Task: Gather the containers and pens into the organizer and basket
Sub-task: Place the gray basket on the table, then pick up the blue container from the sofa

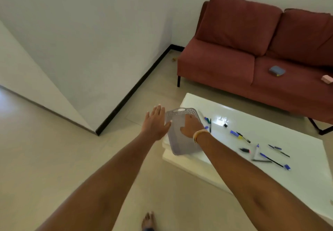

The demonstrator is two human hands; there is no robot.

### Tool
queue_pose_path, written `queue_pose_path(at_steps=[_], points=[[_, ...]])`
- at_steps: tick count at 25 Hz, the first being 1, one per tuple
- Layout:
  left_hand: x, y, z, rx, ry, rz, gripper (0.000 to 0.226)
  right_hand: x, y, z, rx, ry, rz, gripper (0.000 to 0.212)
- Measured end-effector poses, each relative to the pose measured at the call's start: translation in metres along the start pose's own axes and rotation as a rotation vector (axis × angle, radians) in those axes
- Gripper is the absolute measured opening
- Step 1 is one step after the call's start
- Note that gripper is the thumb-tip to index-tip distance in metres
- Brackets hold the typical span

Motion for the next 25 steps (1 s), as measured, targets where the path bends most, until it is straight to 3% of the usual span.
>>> queue_pose_path(at_steps=[5,10,17,25], points=[[-0.018,0.054,0.065,0.013,-0.030,0.029,0.068,-0.008,0.049,0.060,0.004,-0.079,0.018,0.052],[-0.013,0.104,0.168,0.064,-0.007,0.161,0.066,-0.007,0.077,0.173,0.042,-0.042,0.032,0.047],[-0.004,0.155,0.369,0.027,0.100,0.220,0.065,-0.028,0.078,0.385,0.072,0.052,0.009,0.046],[-0.005,0.158,0.552,0.022,0.131,0.191,0.062,-0.074,0.049,0.537,0.190,0.102,0.155,0.046]])
Point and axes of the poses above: each hand's wrist, its own z-axis towards the middle knuckle, its own x-axis out of the palm, y = z × x, the point moved 2 cm from there along z, towards the middle knuckle, and after that the axes turned 4 degrees about -y, right-handed, at the moved point
